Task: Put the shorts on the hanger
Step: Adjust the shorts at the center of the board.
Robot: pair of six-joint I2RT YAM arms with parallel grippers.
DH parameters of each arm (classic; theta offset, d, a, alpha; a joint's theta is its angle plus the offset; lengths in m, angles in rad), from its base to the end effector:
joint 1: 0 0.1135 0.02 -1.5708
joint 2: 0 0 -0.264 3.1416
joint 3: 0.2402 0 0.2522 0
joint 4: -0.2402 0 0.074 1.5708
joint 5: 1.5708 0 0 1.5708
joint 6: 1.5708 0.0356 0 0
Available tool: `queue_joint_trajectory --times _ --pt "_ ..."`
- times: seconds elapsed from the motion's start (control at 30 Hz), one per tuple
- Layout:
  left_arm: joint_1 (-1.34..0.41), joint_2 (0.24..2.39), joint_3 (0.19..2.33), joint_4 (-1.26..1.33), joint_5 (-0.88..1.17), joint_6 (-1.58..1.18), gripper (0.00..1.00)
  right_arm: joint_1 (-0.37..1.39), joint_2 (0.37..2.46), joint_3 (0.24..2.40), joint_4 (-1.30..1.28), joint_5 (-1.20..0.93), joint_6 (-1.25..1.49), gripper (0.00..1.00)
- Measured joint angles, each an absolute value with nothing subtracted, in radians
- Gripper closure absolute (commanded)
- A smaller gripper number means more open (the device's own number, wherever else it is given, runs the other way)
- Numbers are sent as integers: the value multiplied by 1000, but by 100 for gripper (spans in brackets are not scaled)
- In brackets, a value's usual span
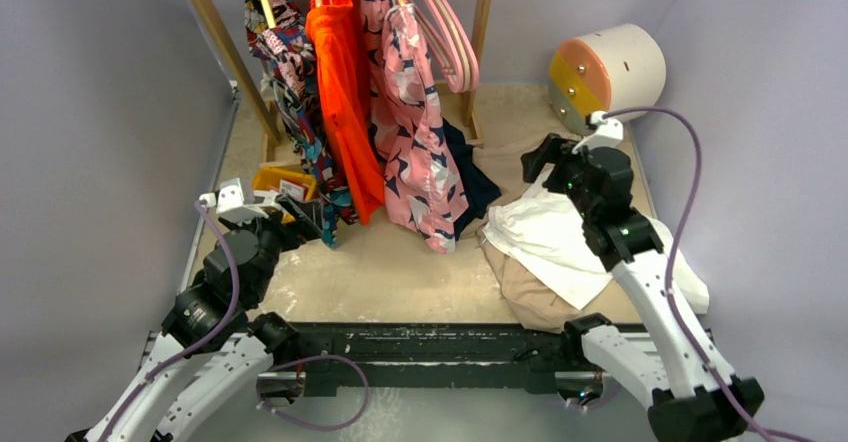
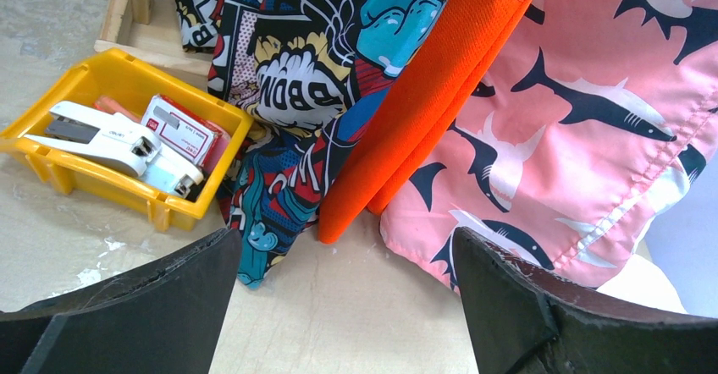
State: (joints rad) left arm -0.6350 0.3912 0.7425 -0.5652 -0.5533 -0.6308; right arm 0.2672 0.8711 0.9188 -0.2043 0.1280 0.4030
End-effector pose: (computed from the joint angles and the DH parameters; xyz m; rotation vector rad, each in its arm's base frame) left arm 0.0813 -0.0367 0.3327 -0.3917 1.7282 -0.4281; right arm 0.1939 0.0484 0.3700 0.2130 1.7283 0.3834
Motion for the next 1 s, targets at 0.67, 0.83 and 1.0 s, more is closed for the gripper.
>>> queue_joint_trajectory --times 0.67,0.83,1.0 --pt "-635 434 743 -566 -554 -631 9 267 1163 638 -98 113 547 43" --pt "-635 434 743 -566 -554 -631 9 270 1193 619 -50 109 561 63" --pt "-635 435 743 -566 -554 -631 9 274 1188 613 -45 100 564 100"
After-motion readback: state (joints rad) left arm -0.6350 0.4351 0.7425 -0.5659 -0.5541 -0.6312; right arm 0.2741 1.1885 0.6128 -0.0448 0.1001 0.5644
